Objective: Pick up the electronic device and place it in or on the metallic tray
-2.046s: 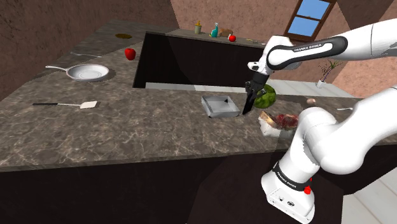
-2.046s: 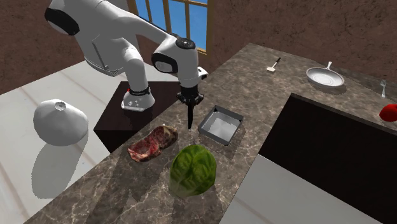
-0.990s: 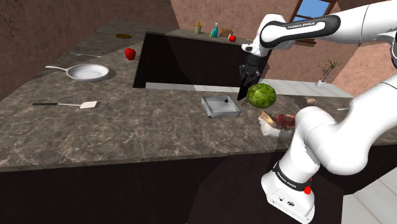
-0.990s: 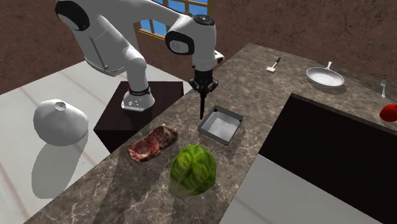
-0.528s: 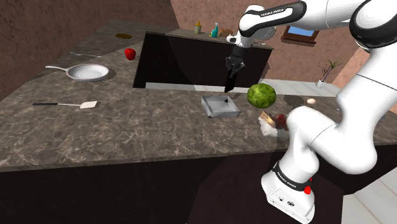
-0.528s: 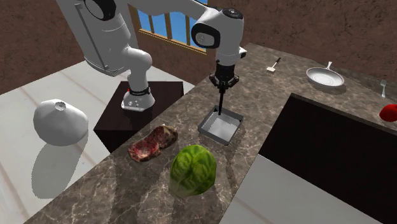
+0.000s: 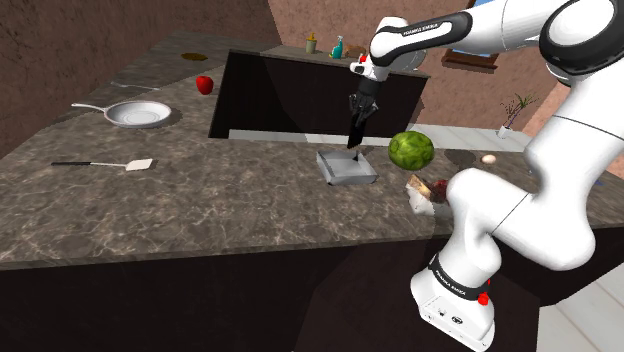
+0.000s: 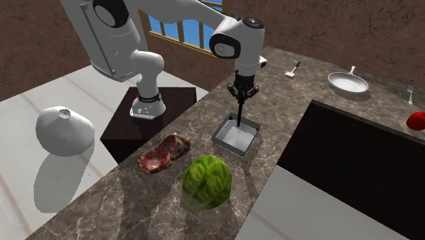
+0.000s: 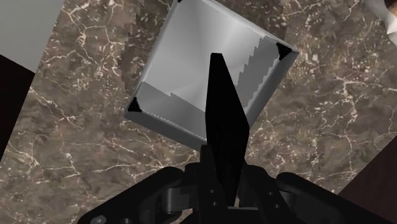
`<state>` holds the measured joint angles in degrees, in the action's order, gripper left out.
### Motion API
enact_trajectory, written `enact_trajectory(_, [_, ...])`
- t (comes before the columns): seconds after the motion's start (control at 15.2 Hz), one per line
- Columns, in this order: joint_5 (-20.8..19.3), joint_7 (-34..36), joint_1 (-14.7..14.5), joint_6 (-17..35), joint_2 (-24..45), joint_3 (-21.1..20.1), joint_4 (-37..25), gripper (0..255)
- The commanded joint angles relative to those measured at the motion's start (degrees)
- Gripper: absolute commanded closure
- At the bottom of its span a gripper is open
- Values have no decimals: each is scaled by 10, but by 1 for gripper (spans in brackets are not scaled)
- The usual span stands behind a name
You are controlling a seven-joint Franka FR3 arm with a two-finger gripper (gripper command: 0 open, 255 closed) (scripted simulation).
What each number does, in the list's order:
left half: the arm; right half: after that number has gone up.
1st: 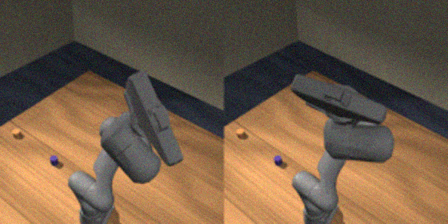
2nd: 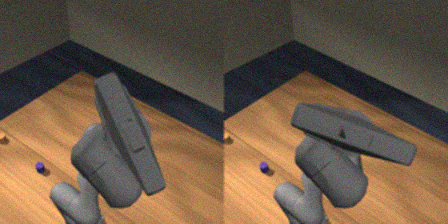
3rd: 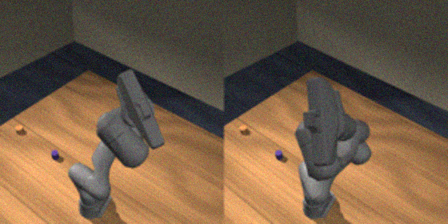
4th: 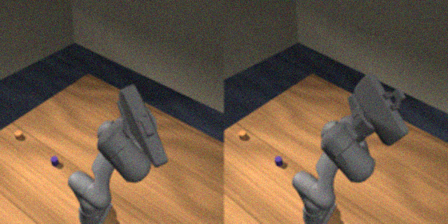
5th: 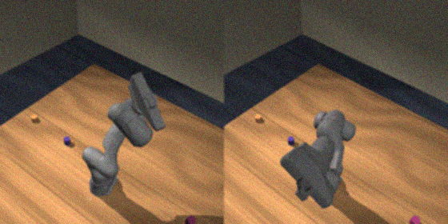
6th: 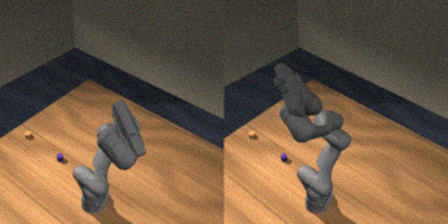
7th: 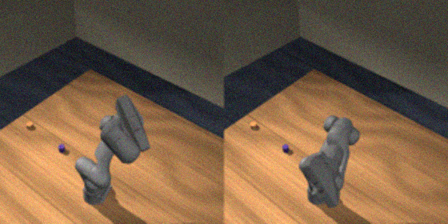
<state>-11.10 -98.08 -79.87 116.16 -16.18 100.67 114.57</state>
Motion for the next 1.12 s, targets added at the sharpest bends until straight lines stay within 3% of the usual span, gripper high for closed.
enact_trajectory(0.0, [-10,6,-14,14,-9,14,9,255])
enact_trajectory(0.79, [-80,46,-92,93,-67,100,52,255])
enact_trajectory(1.06, [-80,46,-92,93,-67,100,52,255])
